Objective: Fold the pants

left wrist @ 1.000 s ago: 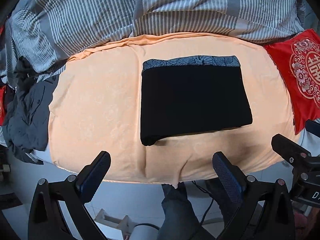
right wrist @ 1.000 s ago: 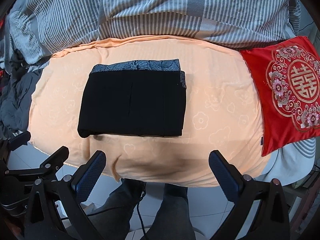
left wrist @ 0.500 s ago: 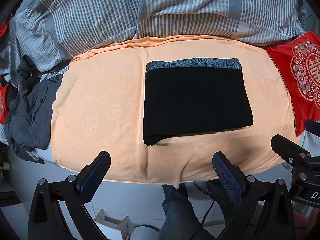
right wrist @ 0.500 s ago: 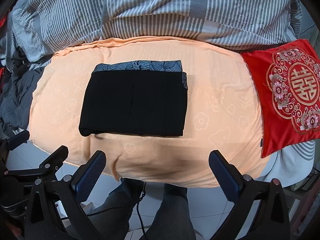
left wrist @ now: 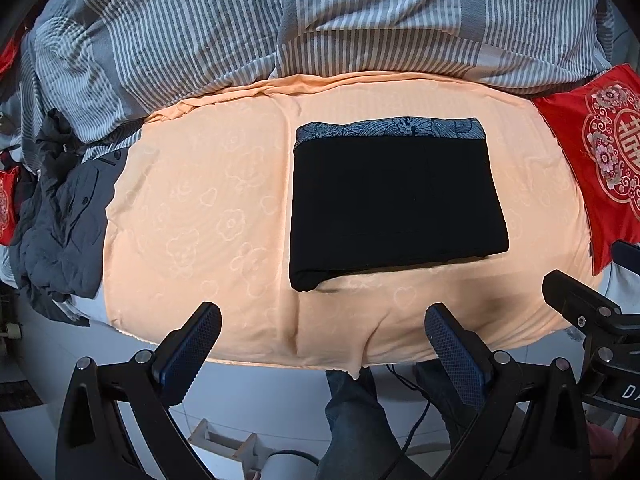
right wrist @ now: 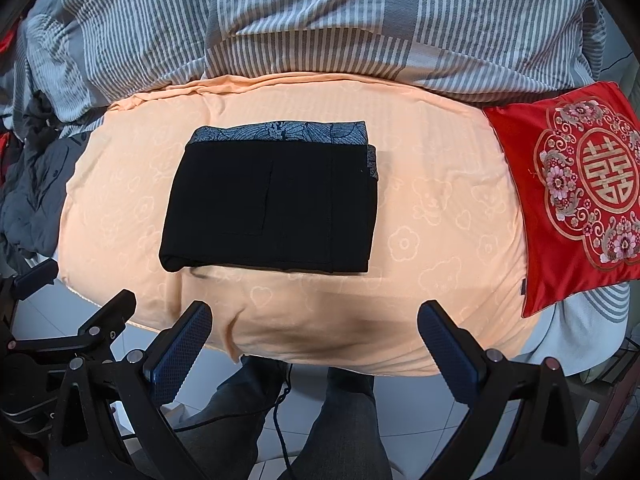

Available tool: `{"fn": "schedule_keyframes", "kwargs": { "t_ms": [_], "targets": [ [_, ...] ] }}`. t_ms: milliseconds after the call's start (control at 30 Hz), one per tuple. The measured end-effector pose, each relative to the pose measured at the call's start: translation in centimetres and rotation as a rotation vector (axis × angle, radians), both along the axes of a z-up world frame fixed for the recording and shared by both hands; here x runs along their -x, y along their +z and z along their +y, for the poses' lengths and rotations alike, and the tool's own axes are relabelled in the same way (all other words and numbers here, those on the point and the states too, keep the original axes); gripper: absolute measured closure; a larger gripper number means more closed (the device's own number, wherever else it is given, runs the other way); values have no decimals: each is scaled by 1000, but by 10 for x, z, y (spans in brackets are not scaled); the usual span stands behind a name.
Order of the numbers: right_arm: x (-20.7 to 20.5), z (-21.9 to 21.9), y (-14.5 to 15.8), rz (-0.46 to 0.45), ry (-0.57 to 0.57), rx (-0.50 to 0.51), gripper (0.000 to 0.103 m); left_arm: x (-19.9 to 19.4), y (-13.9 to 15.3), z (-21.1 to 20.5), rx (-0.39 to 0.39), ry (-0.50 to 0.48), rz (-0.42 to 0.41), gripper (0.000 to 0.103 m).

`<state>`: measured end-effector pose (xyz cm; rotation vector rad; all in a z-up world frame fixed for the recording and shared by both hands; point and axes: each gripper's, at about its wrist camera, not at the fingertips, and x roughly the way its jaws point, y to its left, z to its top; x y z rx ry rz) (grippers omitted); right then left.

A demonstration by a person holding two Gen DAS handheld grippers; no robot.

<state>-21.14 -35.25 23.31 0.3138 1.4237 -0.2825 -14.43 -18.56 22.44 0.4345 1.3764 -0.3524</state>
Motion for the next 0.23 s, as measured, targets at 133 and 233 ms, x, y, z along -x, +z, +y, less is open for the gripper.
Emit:
{"fn": "schedule_keyframes", "kwargs": {
  "t_ms": [133, 233],
  "targets": [
    [0, 0, 0, -1, 1, 0, 0, 0, 2, 1, 5, -9, -24, 1],
    [0, -1, 0, 0, -3, 2, 0, -1, 1, -1, 9, -10, -21, 1]
  ]
}}
